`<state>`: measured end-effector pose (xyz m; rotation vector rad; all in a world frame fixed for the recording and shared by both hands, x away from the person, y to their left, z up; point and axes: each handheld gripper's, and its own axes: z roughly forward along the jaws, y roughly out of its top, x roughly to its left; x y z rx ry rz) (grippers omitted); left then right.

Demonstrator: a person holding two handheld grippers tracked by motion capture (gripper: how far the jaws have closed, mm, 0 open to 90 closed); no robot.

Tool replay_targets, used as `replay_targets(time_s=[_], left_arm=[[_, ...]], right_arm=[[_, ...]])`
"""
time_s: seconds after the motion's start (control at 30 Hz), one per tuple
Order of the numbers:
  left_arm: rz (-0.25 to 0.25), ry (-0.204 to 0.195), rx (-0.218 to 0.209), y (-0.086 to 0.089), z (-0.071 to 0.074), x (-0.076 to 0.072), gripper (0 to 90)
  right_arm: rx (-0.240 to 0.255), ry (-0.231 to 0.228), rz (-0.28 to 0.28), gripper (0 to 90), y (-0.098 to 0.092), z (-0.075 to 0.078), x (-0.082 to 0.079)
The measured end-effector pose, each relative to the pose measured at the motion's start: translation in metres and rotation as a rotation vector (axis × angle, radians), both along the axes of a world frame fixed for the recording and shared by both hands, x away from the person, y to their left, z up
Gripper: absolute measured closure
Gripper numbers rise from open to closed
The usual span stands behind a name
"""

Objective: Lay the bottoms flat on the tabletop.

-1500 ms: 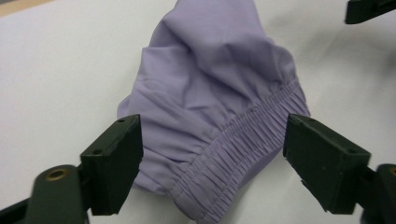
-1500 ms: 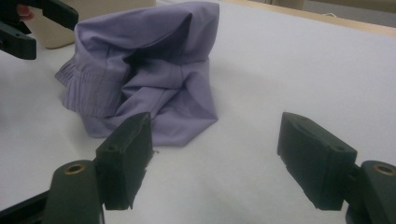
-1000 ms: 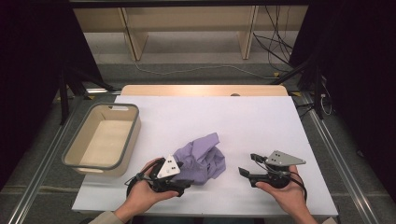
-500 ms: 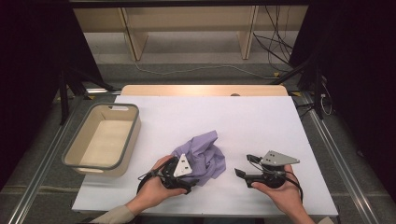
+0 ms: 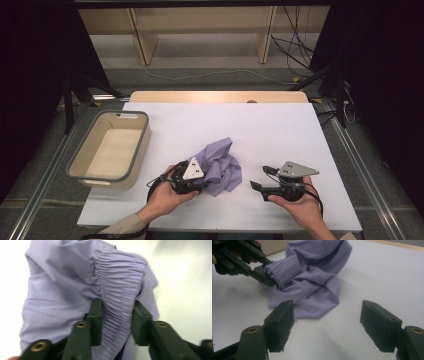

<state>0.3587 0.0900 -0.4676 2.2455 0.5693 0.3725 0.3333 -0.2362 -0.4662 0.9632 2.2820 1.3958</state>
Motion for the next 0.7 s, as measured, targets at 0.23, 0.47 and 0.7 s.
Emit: replay_targets(time_s=[0.23,0.47,0.7], left_arm=[[0.025,0.022,-0.021,0.004,0.007,0.005,76.3],[0.044,0.03,-0.056,0.005,0.013,0.01,68.2],[0.031,0.008,-0.014,-0.002,0.012,0.014,71.7]], right_arm=[[-0.007,0.009,0.008,28.8,0.003,-0.002,0.001],[-0.022,0.022,0.04,29.1,0.018,-0.004,0.005],[-0.048,0.039,0.078,29.1,0.041,-0.011,0.015]])
